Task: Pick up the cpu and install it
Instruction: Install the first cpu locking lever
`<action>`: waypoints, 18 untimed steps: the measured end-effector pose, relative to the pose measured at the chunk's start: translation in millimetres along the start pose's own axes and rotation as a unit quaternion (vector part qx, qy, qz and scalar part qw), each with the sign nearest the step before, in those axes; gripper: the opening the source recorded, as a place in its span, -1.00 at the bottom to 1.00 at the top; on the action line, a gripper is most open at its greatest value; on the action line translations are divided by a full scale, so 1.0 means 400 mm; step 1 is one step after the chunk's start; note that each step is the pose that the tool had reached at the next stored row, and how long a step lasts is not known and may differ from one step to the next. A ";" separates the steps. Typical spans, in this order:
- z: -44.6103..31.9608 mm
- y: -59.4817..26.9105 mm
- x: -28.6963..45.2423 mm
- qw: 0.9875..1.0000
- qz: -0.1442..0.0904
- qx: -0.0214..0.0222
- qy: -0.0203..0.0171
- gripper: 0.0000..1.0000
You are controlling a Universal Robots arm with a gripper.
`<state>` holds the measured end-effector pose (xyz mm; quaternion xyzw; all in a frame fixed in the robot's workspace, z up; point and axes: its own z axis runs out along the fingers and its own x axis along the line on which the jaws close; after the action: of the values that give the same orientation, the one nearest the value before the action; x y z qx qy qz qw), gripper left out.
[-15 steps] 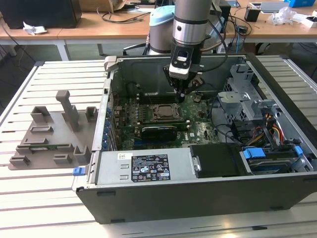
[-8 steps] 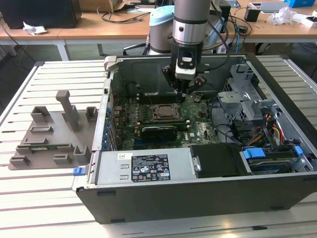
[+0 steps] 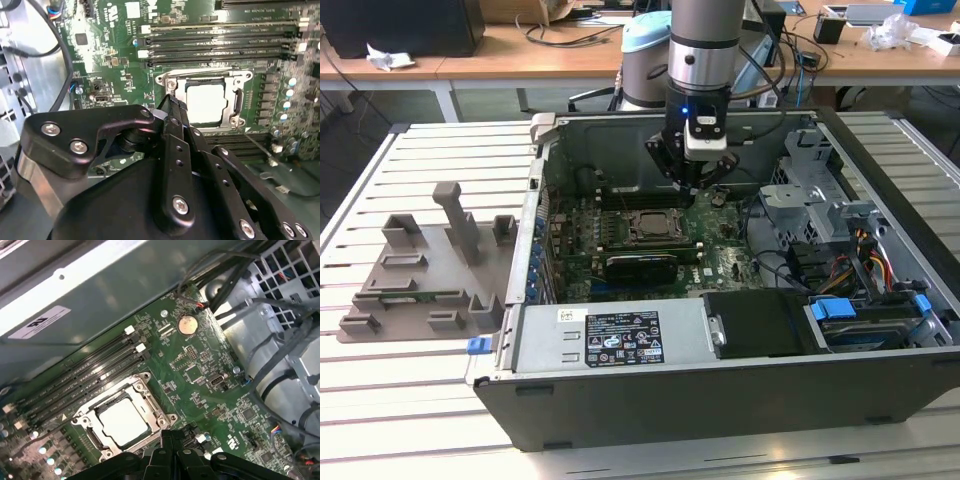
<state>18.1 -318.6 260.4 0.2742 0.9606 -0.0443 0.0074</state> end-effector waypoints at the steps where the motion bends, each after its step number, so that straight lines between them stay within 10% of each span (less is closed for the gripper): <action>1: 0.000 0.000 0.000 1.000 -0.009 0.000 -0.001 -0.79; 10: 0.000 0.000 0.000 0.996 -0.090 -0.004 -0.007 -0.79; 18: 0.000 0.000 0.000 0.987 -0.159 -0.006 -0.013 -0.79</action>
<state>18.1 -318.6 260.4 0.1174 0.9921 -0.0425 0.0144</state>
